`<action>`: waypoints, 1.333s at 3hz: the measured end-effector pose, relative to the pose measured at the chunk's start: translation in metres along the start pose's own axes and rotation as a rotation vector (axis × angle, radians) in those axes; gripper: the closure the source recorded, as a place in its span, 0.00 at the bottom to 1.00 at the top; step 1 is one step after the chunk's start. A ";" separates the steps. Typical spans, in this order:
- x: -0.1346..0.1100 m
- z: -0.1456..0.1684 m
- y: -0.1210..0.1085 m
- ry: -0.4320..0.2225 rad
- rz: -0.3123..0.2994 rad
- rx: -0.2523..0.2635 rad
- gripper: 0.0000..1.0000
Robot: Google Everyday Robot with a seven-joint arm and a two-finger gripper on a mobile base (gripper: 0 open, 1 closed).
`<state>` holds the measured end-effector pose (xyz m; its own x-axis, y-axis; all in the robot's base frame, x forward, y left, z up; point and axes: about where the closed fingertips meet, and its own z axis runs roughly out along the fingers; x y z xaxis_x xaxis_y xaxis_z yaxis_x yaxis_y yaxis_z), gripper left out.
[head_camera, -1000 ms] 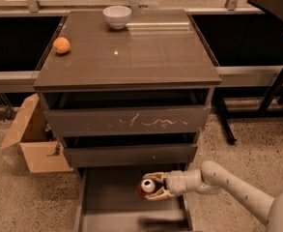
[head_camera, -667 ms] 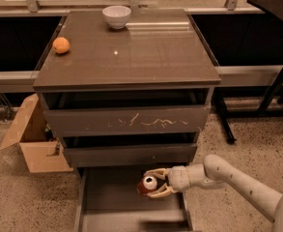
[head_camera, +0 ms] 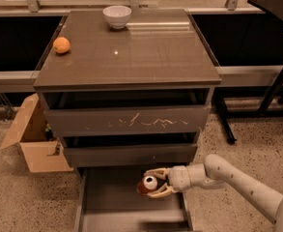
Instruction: Pick coke can from bottom drawer and place on counter
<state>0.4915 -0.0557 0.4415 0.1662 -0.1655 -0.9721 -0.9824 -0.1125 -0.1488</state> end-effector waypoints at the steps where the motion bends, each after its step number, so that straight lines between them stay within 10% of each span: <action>1: -0.044 -0.011 0.002 0.044 -0.022 0.002 1.00; 4: -0.165 -0.029 0.005 0.240 -0.145 -0.014 1.00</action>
Offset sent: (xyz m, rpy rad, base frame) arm -0.0237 -0.0159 0.1524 -0.1672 -0.1043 -0.0257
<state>0.4618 -0.0574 0.6066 0.3215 -0.3737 -0.8700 -0.9461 -0.1651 -0.2787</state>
